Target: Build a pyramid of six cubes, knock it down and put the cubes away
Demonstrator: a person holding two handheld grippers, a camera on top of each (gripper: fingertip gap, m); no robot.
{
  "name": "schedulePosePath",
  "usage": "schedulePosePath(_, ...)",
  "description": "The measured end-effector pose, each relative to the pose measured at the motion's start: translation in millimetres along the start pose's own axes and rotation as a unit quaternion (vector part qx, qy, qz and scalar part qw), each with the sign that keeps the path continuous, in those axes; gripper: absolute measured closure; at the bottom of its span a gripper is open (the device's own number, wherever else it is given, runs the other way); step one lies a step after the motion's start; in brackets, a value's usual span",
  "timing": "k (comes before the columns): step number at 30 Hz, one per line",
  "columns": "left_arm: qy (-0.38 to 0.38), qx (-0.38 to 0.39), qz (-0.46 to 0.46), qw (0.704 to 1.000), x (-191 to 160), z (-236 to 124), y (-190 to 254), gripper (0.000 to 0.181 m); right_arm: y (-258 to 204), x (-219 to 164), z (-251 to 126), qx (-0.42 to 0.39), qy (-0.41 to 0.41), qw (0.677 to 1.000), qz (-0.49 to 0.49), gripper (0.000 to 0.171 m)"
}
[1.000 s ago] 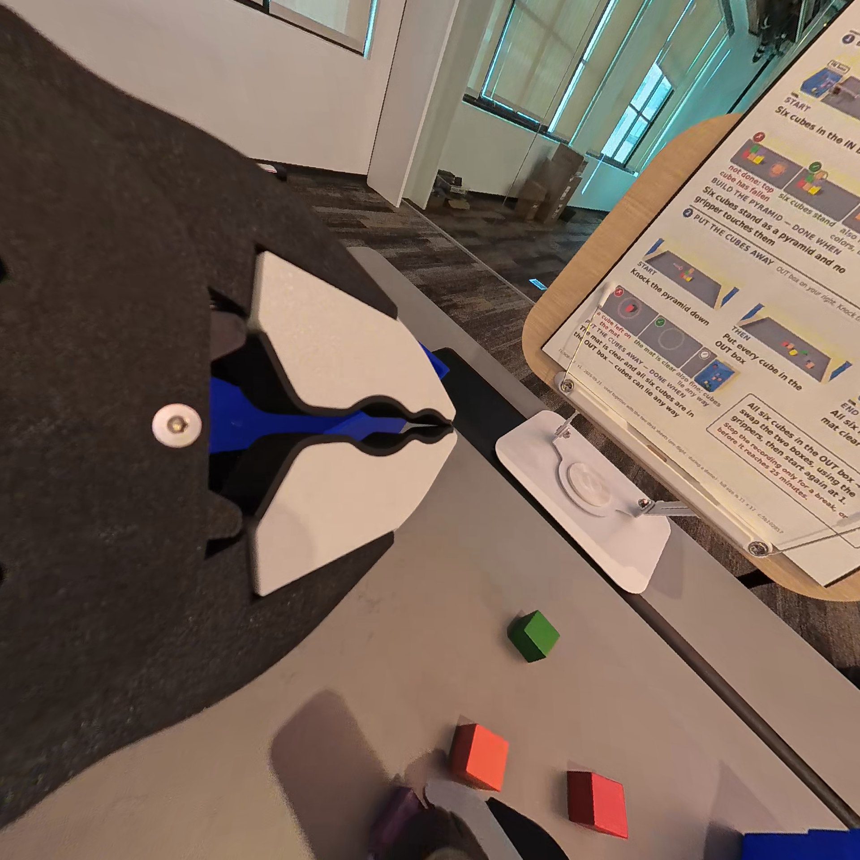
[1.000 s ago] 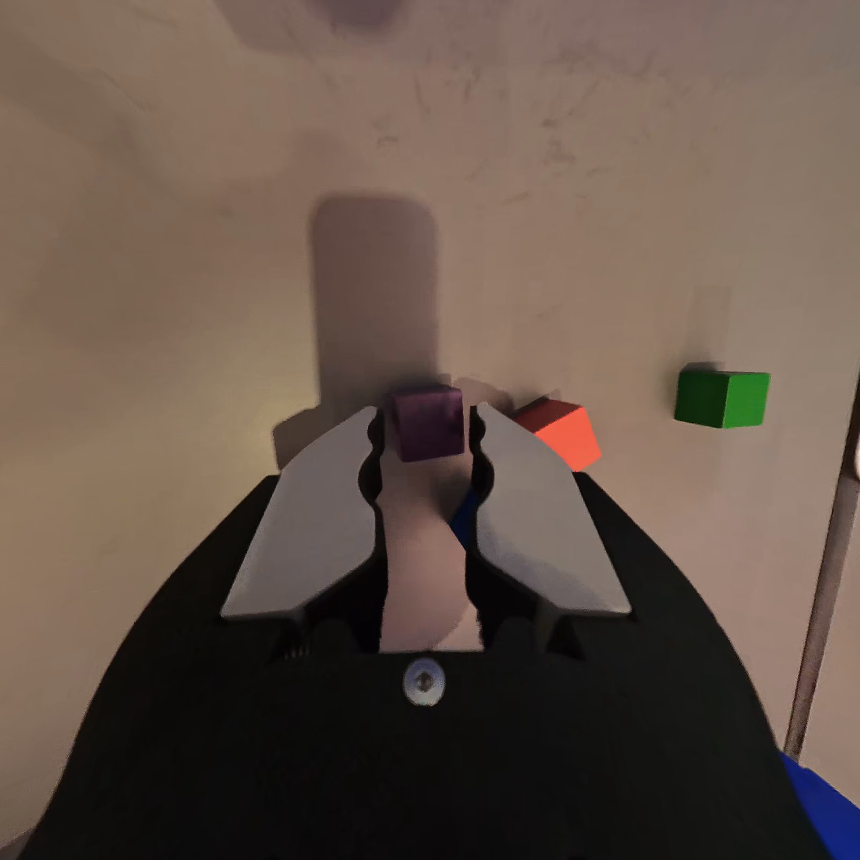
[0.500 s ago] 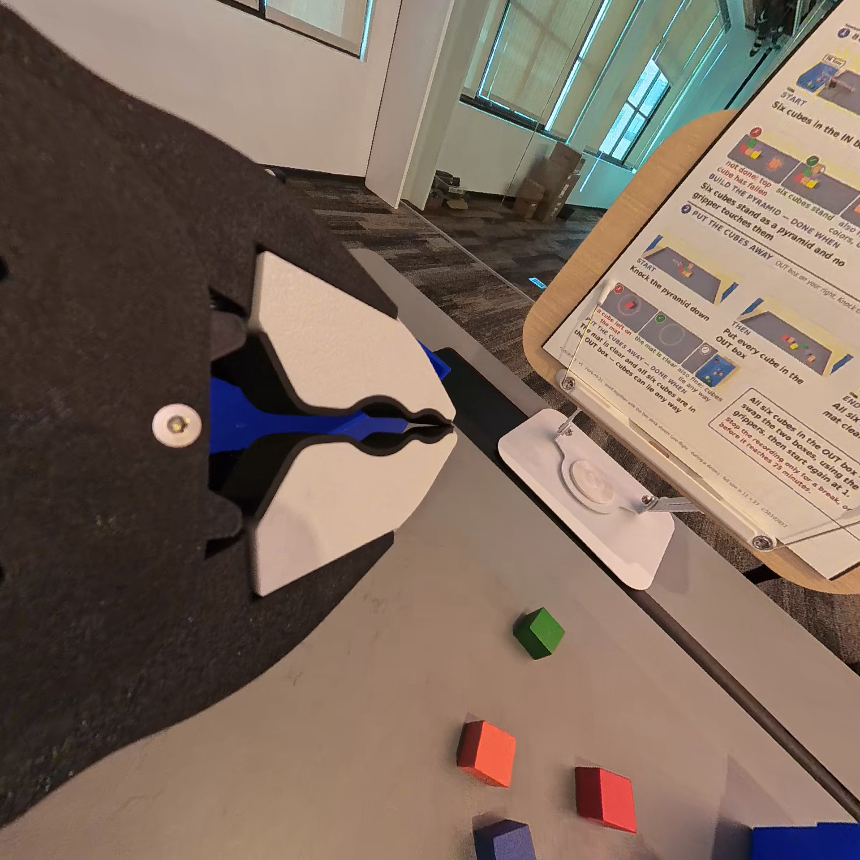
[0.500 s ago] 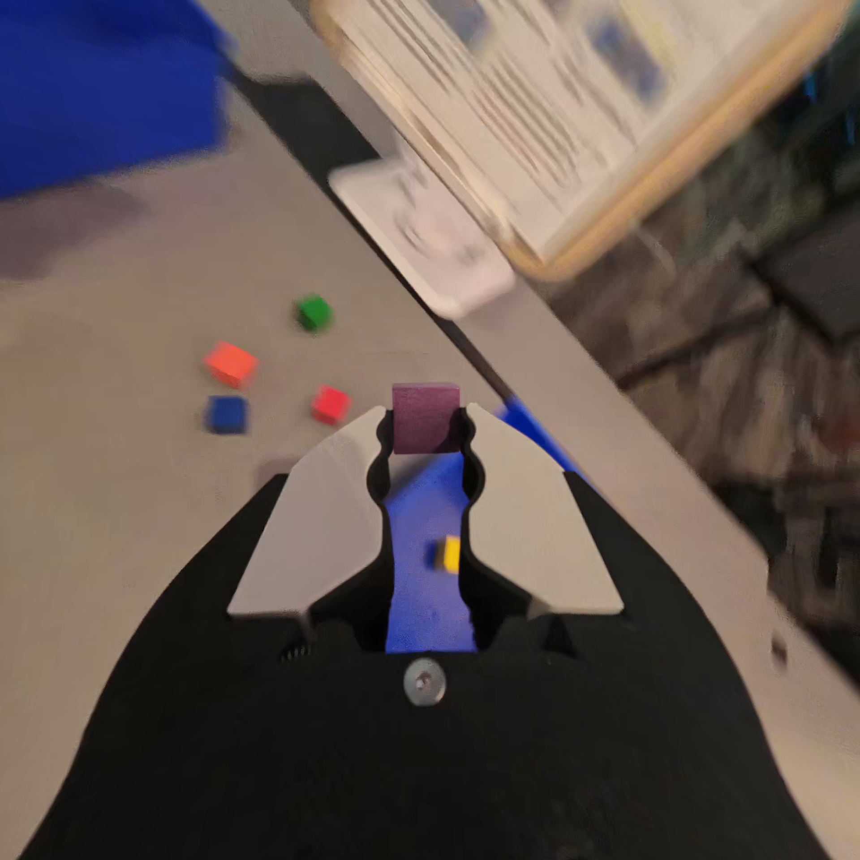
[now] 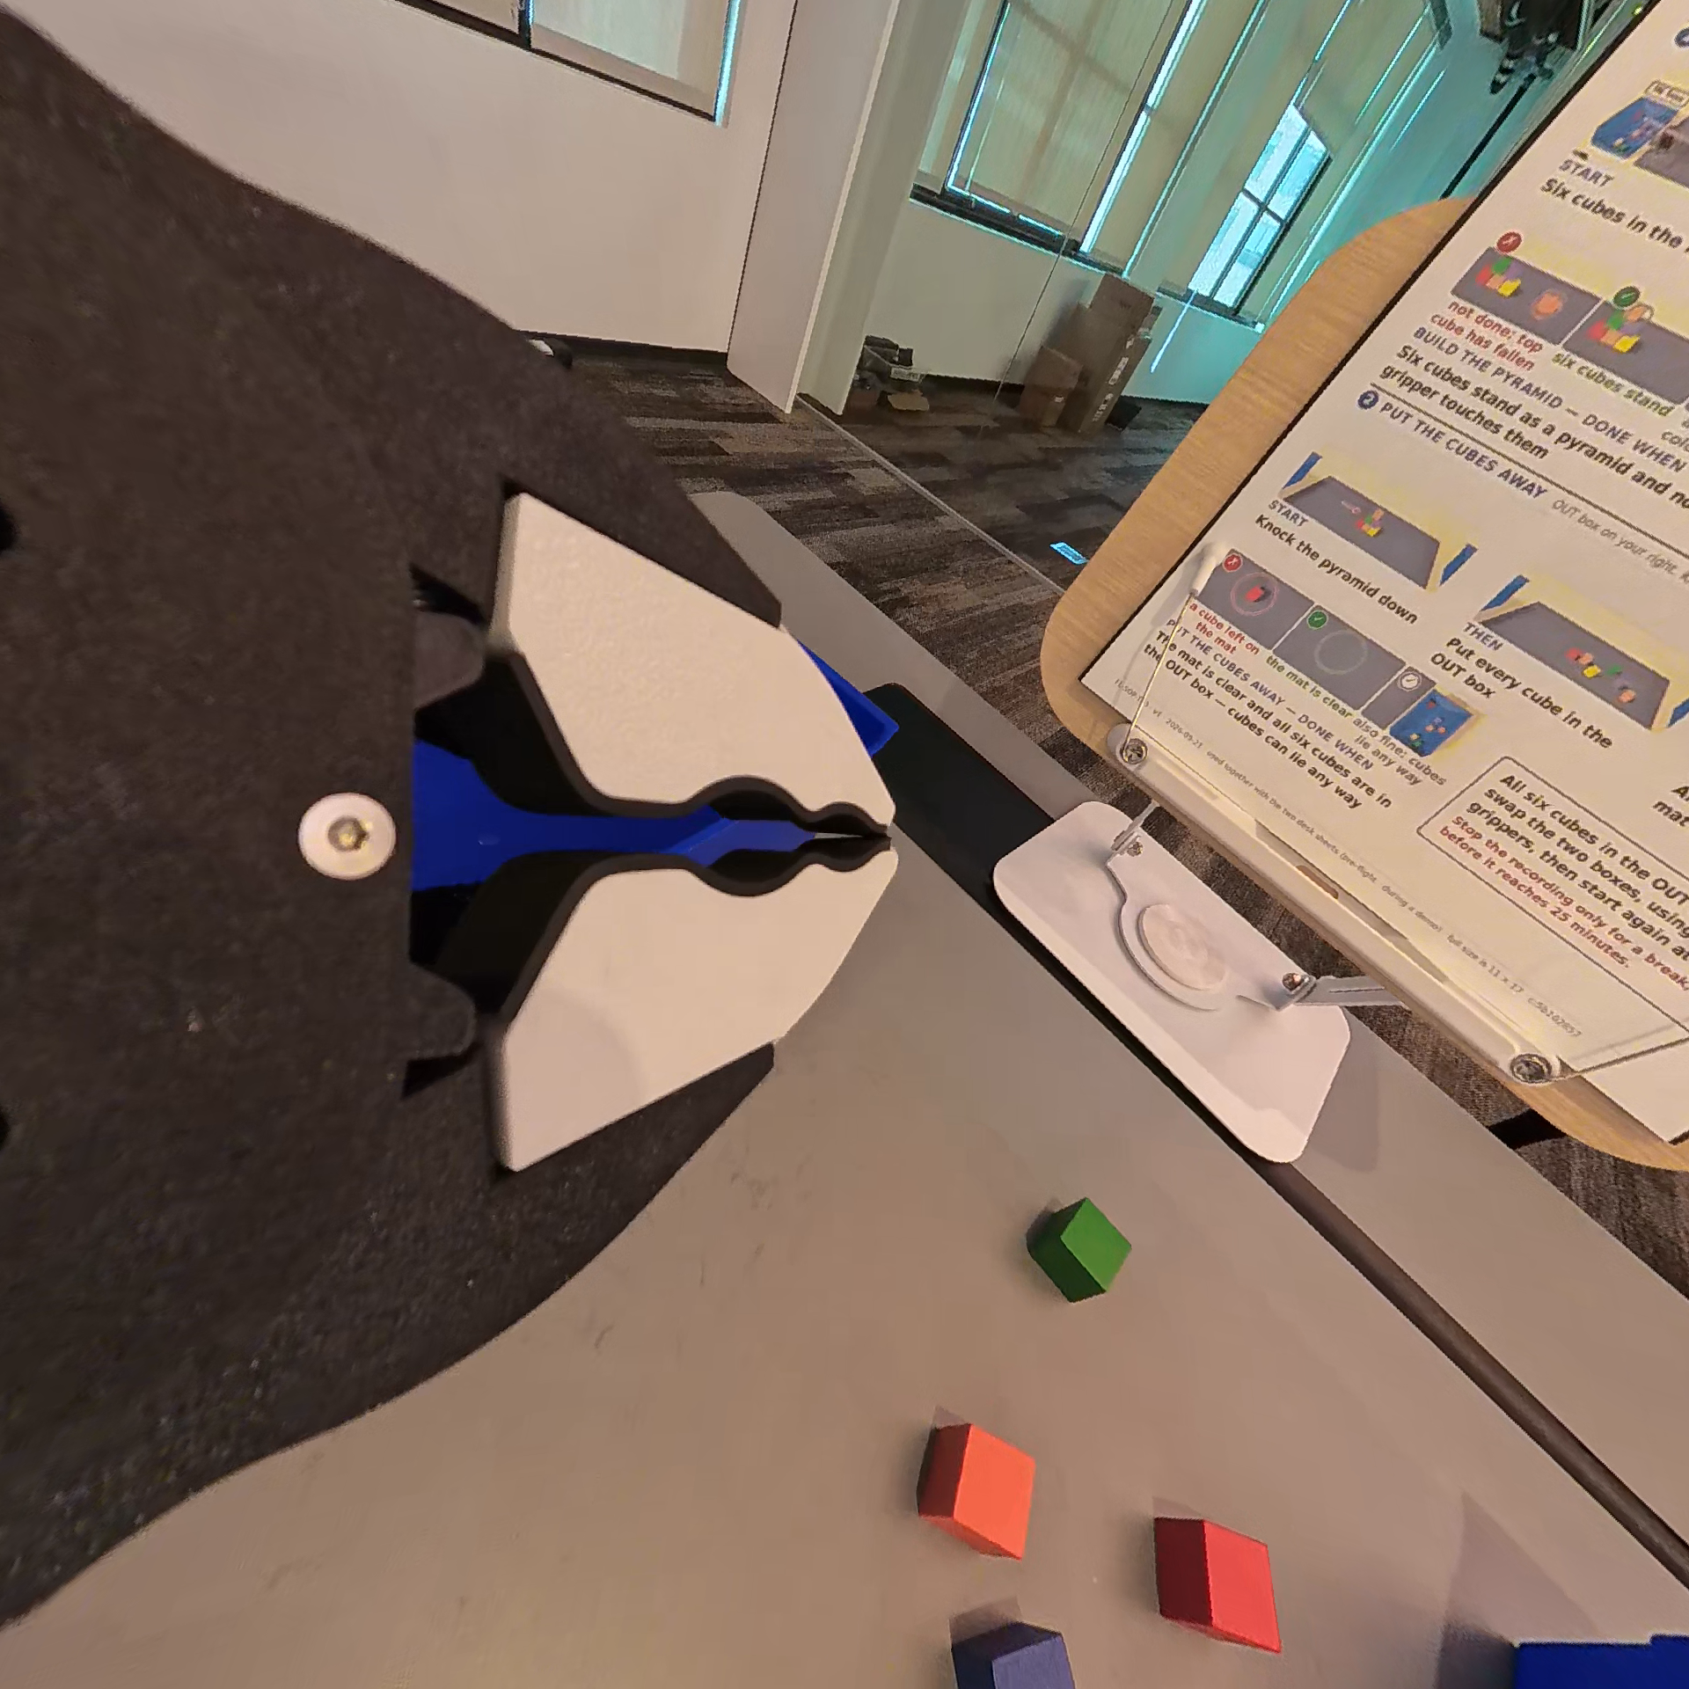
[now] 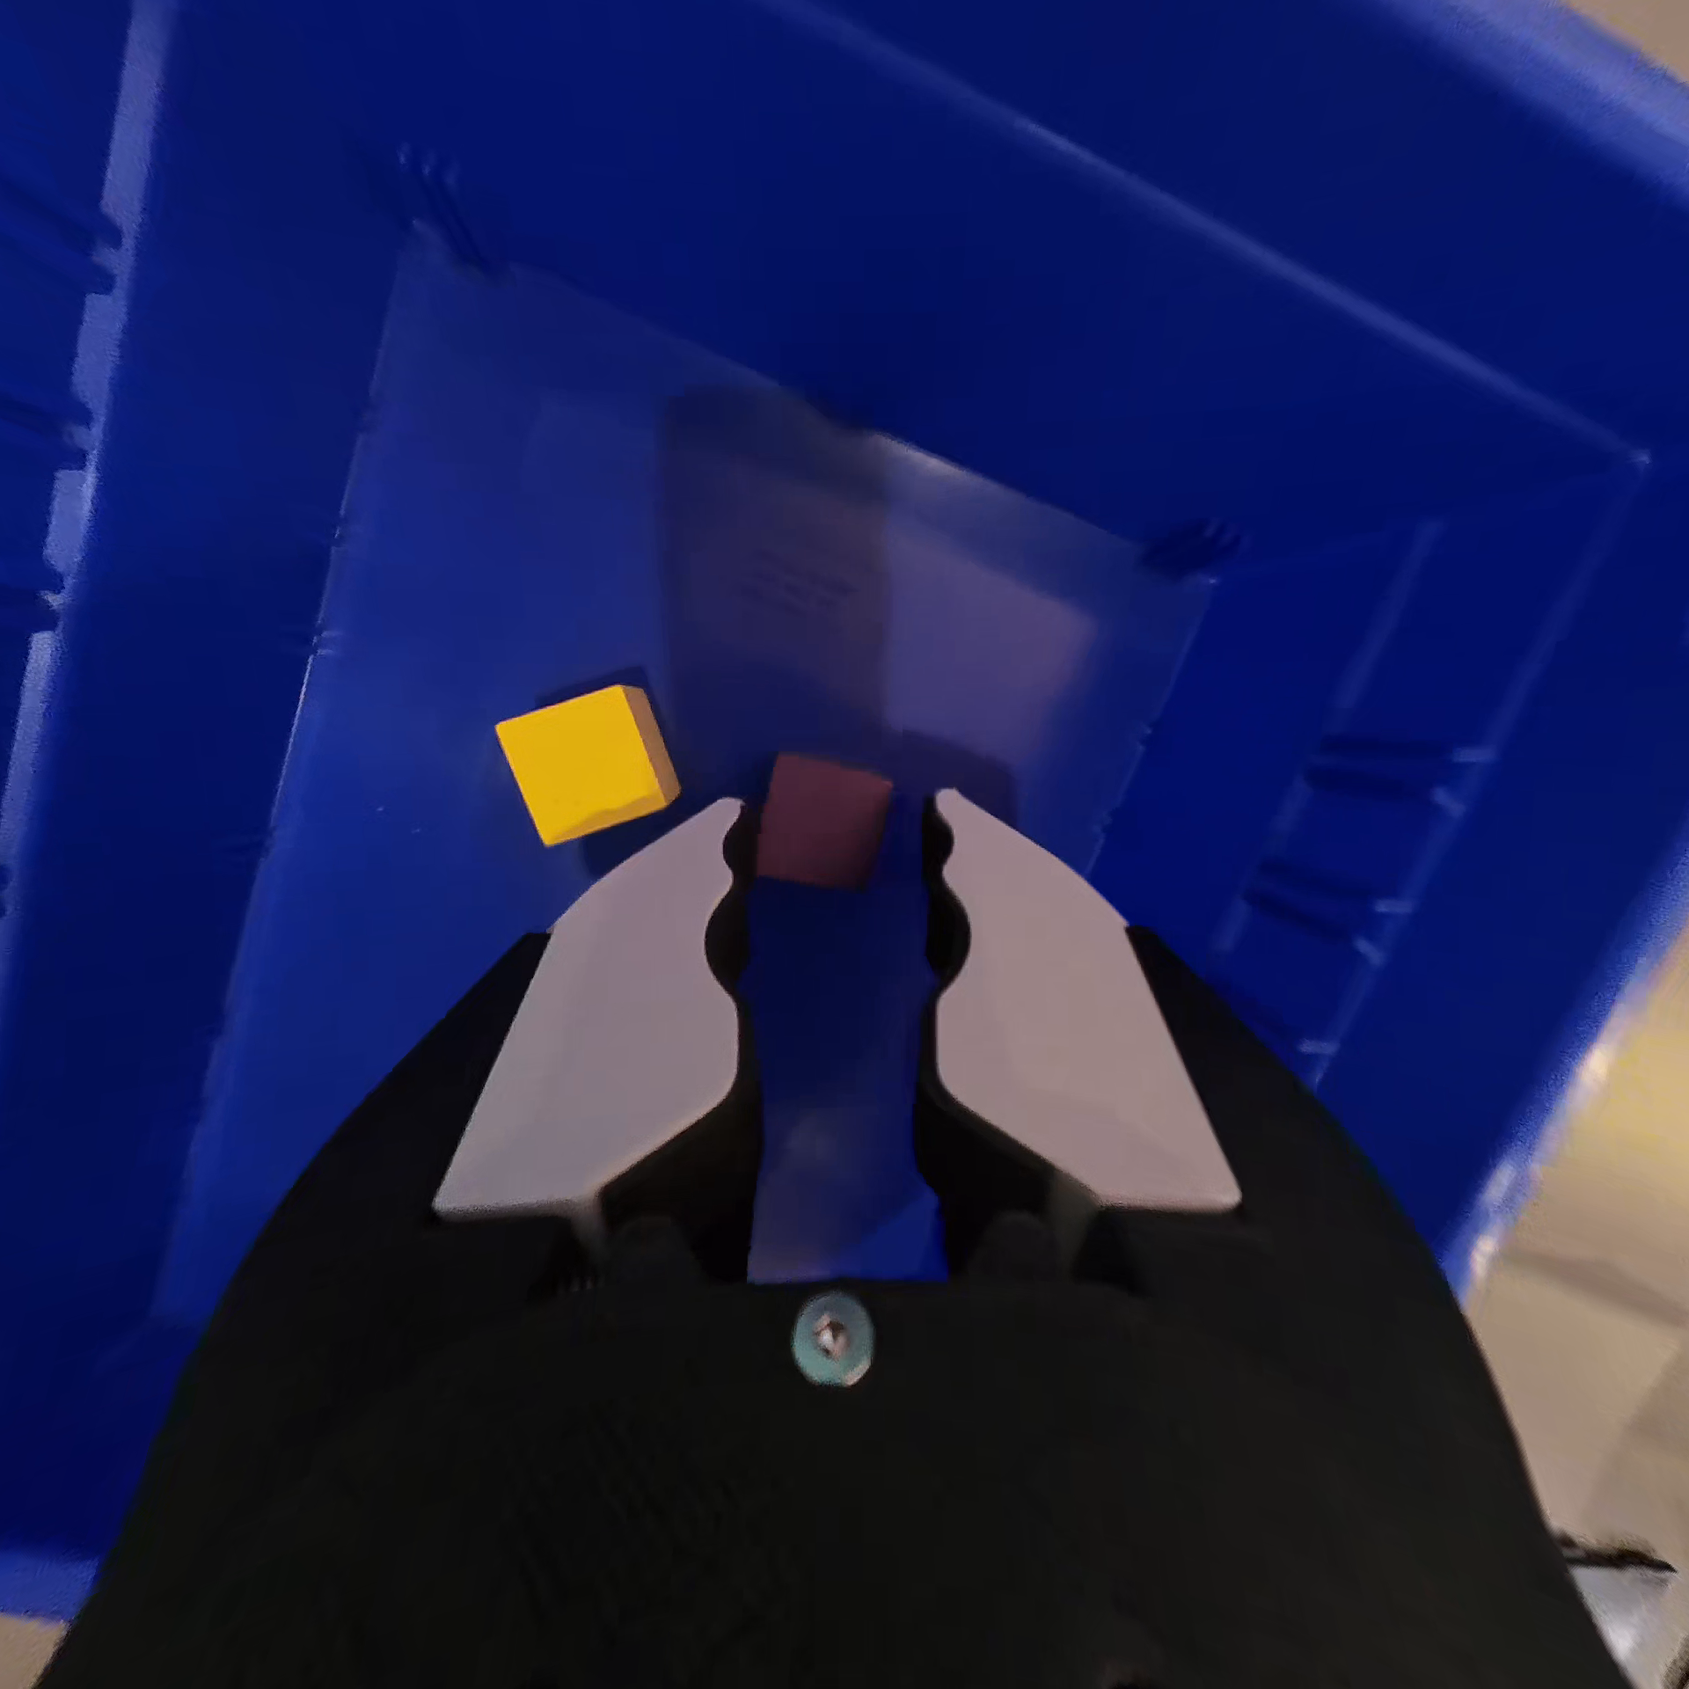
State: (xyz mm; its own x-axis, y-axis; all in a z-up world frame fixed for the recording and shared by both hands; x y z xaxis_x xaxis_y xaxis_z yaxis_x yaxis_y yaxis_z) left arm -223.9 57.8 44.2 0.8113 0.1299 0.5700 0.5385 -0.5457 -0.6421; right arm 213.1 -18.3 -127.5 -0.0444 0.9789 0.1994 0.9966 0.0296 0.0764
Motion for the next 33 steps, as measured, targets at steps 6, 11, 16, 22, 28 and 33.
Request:
schedulePosePath(6,0.001,0.003,0.0,1.0,0,-2,-2,0.181,-50,36,-104,-0.024,0.168,0.983,-0.071,0.134)
schedulePosePath(11,-0.005,0.002,0.004,1.0,-1,-1,0,0.181,-218,43,-146,0.128,0.259,0.905,-0.311,0.133)
schedulePosePath(16,-0.007,0.005,0.014,1.0,-1,-2,2,0.181,-274,32,-77,0.106,0.131,0.916,-0.364,0.132)
schedulePosePath(22,-0.008,0.002,0.014,1.0,-2,-2,1,0.181,-277,26,-24,0.062,0.046,0.931,-0.357,0.132)
schedulePosePath(28,-0.012,0.001,0.018,1.0,-3,0,3,0.181,-278,19,-12,0.074,0.018,0.929,-0.362,0.143)
schedulePosePath(33,-0.018,0.002,0.024,1.0,-4,3,5,0.181,-284,17,-35,0.101,0.039,0.92,-0.378,0.144)
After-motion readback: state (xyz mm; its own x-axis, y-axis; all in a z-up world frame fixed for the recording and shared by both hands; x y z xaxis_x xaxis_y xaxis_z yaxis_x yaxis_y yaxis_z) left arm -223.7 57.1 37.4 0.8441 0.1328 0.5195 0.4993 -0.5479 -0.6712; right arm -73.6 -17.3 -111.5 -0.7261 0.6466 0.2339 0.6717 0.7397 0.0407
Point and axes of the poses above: each gripper's, where its closed fingertips meet, z out along the fingers, x out of its top, y = z × x across the jaws, the point moved 1 cm from there along -z, back along the fingers, and after that the axes turned 11 degrees about -y, right-handed, at the moved point
